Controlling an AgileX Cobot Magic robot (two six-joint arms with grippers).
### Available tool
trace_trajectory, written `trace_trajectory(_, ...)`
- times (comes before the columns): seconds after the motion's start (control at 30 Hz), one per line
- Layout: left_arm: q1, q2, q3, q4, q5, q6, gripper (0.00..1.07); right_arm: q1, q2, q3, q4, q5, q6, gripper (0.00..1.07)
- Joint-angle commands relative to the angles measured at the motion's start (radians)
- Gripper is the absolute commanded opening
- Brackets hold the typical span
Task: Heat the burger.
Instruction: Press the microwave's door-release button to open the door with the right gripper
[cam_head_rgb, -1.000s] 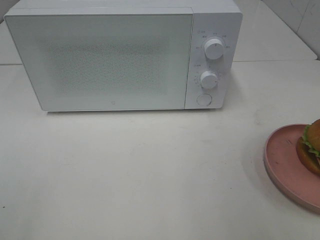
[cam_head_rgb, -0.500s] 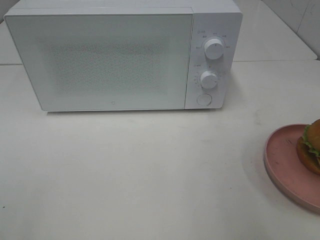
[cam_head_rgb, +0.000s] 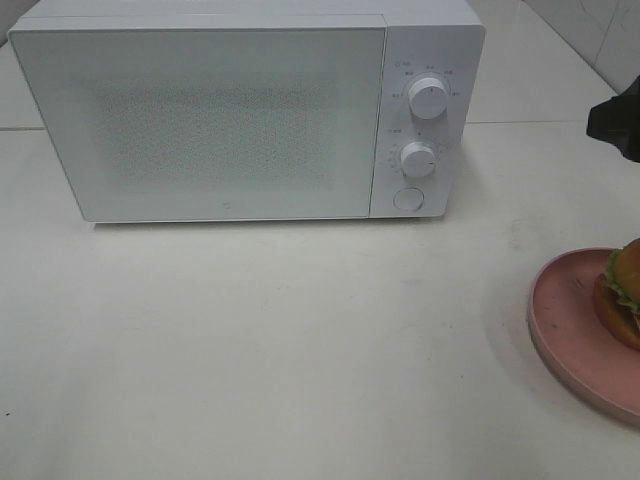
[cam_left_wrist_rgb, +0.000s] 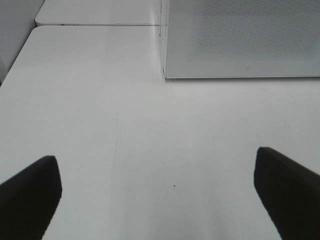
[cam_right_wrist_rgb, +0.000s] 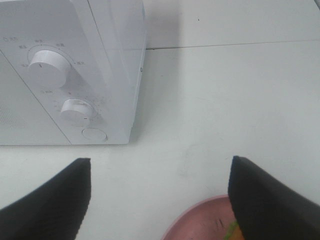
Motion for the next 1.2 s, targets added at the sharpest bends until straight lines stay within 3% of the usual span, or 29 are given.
trace_trajectory(0.03,0.002,-0.023,0.003,-0.001,-0.006,0.001,0.98,-0.002,0.027,0.018,-0.006,-0.085,-0.001,0.75)
trace_trajectory(0.33,0.002,-0.023,0.003,-0.001,-0.006,0.001,0.98,0.112,0.089,0.174,0.020,-0.458,-0.018,0.75)
trace_trajectory(0.43,0.002,-0.023,0.003,-0.001,-0.006,0.001,0.98,0.155,0.119,0.211,0.107,-0.557,-0.082,0.75)
trace_trajectory(0.6,0.002,-0.023,0.003,-0.001,-0.006,0.001,0.98,0.247,0.181,0.276,0.363,-0.742,-0.270,0.75)
trace_trajectory(0.63,0.002,-0.023,0.003,-0.001,-0.006,0.001,0.98,0.247,0.181,0.276,0.363,-0.742,-0.270,0.75)
trace_trajectory(0.87,0.002,-0.023,0.003,-0.001,-0.006,0.001,0.98,0.447,0.304,0.303,0.677,-0.972,-0.449,0.75)
trace_trajectory(1.0,0.002,-0.023,0.003,-0.001,-0.006,0.001,0.98,0.523,0.351,0.303,0.763,-1.070,-0.467,0.75)
trace_trajectory(1.07,0.002,-0.023,0.003,-0.001,-0.006,0.001,0.98,0.618,0.419,0.303,0.844,-1.188,-0.469,0.75)
trace_trajectory(1.2,0.002,-0.023,0.003,-0.001,-0.006,0.001,0.98,0.683,0.470,0.300,0.889,-1.268,-0.468,0.75)
